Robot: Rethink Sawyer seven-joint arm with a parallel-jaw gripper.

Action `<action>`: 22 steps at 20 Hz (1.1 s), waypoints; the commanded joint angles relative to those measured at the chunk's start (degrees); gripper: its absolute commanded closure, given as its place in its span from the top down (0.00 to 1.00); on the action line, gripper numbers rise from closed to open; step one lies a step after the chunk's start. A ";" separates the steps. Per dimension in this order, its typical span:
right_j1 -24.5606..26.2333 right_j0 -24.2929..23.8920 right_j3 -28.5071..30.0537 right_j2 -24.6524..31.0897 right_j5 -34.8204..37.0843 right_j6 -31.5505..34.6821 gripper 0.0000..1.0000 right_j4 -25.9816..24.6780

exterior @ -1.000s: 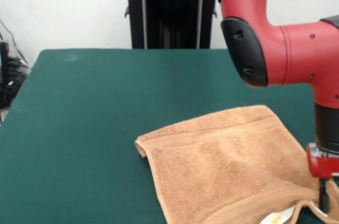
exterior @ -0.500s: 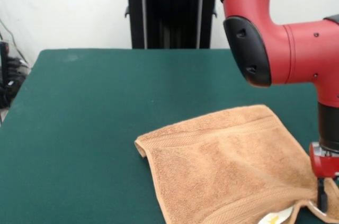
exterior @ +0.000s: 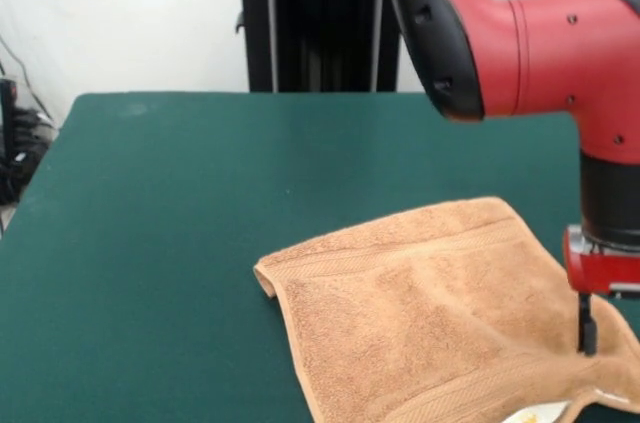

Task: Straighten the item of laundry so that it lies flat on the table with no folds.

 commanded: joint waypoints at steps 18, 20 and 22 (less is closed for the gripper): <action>-8.35 -3.88 17.72 2.25 8.85 -5.30 1.00 -12.76; -8.16 -3.50 17.91 0.63 8.86 -4.94 1.00 -14.99; -8.53 -4.02 18.88 0.40 8.69 -5.06 1.00 -17.05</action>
